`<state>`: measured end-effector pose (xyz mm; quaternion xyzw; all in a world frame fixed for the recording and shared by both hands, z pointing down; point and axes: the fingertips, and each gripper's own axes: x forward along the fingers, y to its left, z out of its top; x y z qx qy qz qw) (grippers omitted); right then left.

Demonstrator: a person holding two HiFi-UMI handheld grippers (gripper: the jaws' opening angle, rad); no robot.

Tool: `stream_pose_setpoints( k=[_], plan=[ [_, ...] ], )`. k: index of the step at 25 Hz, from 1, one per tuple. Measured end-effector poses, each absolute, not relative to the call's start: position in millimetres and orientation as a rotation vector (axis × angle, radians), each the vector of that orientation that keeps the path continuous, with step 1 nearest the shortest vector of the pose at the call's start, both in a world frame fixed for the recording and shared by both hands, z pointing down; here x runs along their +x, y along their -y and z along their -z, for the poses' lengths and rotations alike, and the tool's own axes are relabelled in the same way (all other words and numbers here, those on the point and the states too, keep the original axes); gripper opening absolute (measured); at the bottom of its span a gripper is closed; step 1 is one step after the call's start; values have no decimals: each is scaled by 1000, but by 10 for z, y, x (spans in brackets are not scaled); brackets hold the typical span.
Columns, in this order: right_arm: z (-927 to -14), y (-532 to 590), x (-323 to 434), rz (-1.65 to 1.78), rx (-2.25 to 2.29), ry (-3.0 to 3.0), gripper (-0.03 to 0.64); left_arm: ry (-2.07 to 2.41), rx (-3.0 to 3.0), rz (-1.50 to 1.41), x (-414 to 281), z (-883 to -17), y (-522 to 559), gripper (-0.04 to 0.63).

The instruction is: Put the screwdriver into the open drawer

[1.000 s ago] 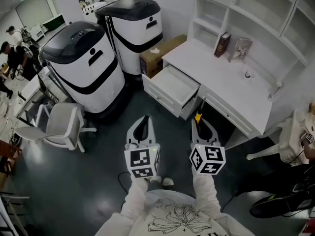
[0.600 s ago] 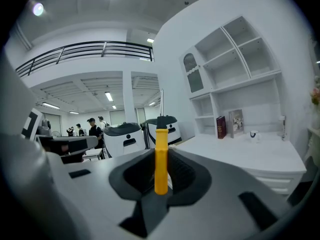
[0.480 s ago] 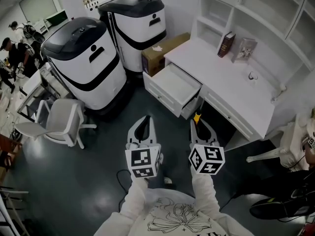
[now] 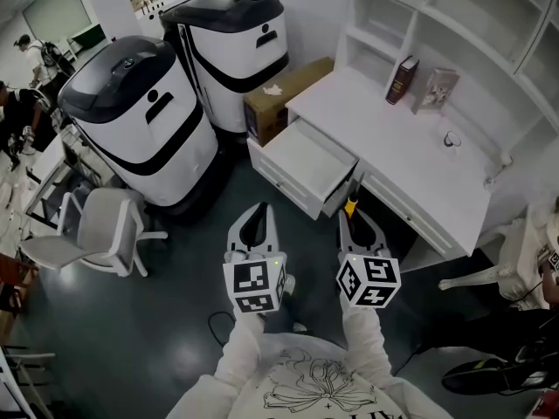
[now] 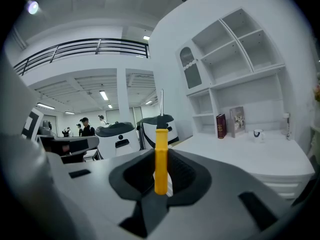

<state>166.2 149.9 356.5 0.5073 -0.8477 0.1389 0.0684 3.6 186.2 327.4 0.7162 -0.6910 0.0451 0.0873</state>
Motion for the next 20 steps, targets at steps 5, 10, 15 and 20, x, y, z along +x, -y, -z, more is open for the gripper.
stream_pose_setpoints(
  k=[5, 10, 15, 20],
  plan=[
    [-3543, -1004, 1503, -416, 1546, 2543, 71, 2038, 2160, -136, -102, -3231, -1330, 9],
    [-3470, -520, 1319, -404, 1568, 2541, 71, 2020, 2187, -139, -285, -3172, -818, 9],
    [-3497, -96, 1151, -405, 1594, 2523, 71, 1999, 2204, -141, -465, -3198, -364, 9],
    [-3584, 156, 1020, -411, 1601, 2498, 71, 1976, 2209, -143, -597, -3292, -83, 9]
  ],
)
